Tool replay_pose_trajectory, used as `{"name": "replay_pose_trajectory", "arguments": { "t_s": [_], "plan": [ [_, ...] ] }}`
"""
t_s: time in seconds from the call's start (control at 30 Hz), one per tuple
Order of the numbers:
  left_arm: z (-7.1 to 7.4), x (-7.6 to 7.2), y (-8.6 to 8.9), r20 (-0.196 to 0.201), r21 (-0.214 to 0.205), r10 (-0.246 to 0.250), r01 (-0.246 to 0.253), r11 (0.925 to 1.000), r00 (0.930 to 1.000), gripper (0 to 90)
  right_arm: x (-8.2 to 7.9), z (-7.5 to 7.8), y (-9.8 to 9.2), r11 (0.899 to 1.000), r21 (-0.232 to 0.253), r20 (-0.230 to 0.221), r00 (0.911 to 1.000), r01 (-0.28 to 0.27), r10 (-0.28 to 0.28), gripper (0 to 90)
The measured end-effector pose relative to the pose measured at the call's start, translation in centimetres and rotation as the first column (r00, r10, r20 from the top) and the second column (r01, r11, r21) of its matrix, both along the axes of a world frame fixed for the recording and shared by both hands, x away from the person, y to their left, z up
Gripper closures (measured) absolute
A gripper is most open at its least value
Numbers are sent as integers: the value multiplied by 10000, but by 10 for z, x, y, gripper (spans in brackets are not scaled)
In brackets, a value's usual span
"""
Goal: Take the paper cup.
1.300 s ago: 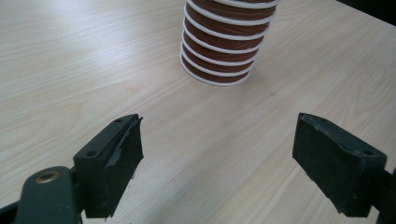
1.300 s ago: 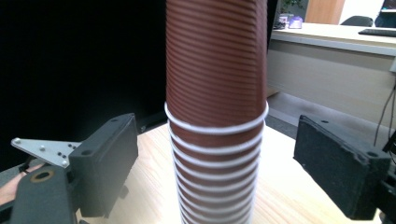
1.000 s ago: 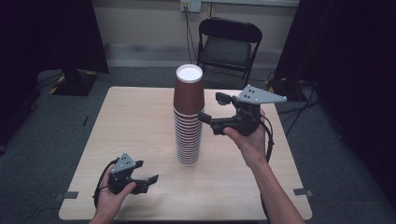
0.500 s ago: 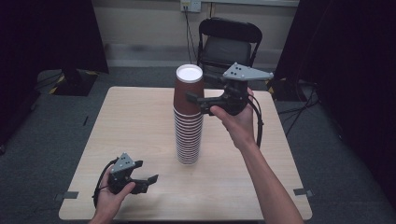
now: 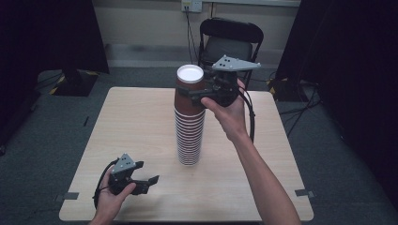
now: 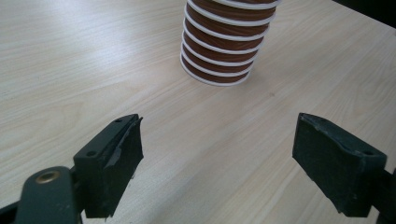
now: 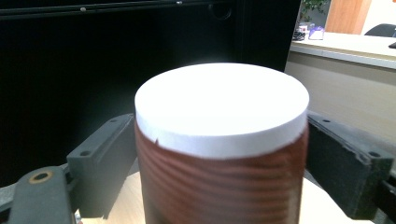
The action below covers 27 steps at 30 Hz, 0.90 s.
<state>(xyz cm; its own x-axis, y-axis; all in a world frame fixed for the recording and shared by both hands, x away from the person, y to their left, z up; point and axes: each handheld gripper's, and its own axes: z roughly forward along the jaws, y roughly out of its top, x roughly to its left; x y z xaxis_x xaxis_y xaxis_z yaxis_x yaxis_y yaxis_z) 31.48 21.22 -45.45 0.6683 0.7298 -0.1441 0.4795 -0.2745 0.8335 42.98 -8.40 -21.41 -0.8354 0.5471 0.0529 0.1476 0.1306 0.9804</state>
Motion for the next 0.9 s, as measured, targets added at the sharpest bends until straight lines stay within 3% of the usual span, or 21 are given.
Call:
{"name": "replay_pose_trajectory", "arguments": {
  "t_s": [0.53, 0.9],
  "plan": [
    [0, 0, 0, 17, -36, -14, 14, 10000, 10000, 158, 12, -23, 15, 9970, -774, -459, 9989, -43, 7, 130],
    [0, 0, 1, -2, -21, 3, -3, 10000, 10000, 158, 12, -35, 16, 9970, -774, -425, 9991, -43, 11, 113]
  ]
}}
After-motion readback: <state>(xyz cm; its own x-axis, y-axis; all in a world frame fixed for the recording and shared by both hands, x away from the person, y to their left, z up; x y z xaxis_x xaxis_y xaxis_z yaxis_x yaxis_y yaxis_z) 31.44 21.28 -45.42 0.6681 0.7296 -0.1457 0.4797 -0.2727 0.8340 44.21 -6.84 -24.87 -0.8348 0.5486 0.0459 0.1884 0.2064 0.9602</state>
